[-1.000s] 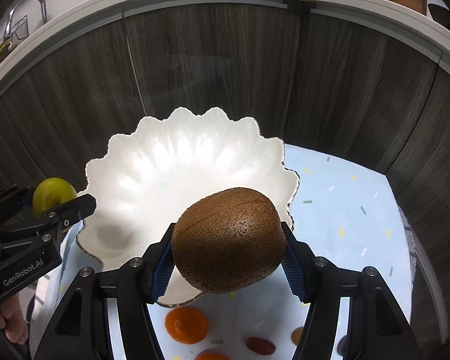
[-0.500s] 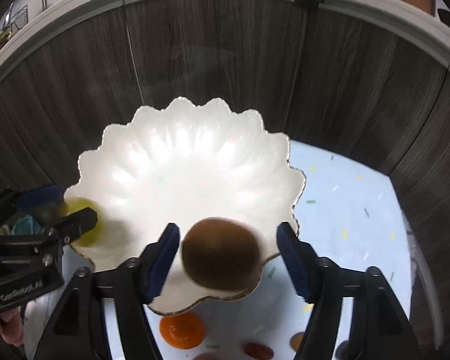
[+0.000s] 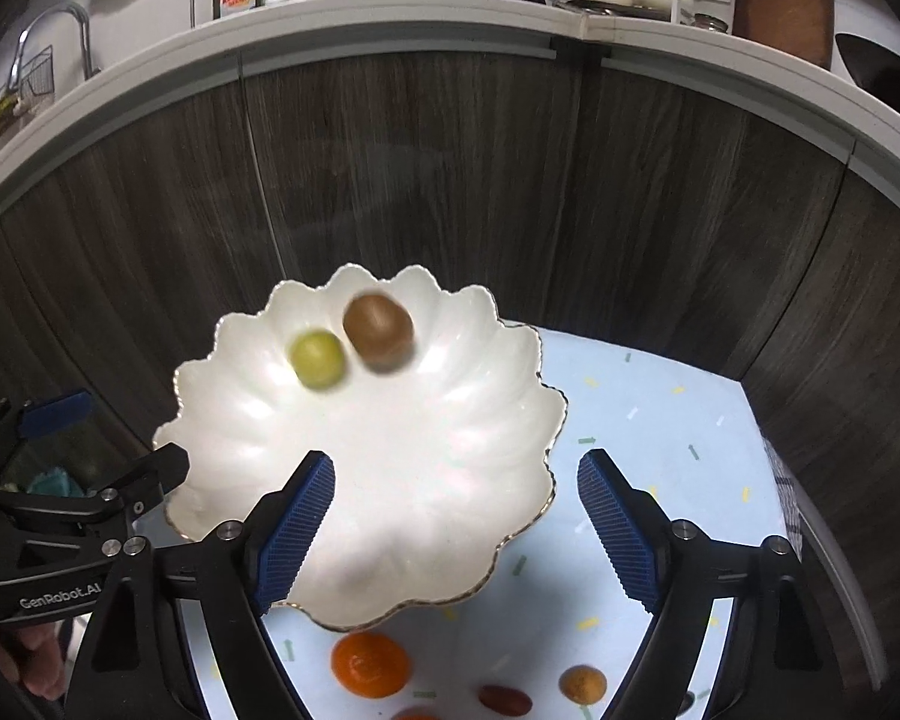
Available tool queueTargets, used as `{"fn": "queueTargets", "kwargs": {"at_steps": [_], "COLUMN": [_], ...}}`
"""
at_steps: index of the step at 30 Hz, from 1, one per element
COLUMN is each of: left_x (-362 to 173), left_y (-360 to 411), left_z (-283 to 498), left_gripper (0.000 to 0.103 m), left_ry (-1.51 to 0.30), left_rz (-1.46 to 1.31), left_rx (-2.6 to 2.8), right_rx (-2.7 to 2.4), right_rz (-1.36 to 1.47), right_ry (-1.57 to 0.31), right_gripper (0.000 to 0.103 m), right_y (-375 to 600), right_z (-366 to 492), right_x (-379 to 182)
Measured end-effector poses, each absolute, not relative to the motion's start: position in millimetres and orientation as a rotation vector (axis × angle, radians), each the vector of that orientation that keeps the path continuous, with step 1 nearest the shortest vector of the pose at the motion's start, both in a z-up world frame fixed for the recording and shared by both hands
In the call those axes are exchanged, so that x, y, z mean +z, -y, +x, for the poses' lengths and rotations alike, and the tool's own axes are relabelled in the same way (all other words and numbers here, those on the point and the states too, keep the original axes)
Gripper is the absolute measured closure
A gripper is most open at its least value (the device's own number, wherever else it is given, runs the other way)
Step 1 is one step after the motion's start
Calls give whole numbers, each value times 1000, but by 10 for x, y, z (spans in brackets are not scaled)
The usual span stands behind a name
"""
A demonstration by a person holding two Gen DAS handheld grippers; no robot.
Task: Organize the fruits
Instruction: 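Open both tools to drop the apple and kiwi into the bowl, then move the left tool toward the mango while the right tool approaches a small brown fruit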
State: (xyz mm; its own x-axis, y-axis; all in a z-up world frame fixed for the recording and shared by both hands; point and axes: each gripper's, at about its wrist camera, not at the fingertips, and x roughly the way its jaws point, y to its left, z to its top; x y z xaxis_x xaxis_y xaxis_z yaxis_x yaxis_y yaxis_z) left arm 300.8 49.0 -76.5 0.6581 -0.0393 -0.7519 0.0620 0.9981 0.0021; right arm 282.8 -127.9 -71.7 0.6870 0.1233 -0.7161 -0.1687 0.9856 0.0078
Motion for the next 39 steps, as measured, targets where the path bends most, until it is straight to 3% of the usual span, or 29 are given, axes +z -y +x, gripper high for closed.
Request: {"fn": "queueTargets", "kwargs": {"at_steps": [39], "left_x": [-519], "left_y": [86], "left_z": [2118], "left_gripper": [2], "left_ry": [-801], "left_rz": [65], "left_rx": [-173], "right_rx": [56], "right_rz": [-15], "right_ry": [-762], "right_gripper": [19], "right_y": [1985], "right_z": [1868], "right_x": [-532]}}
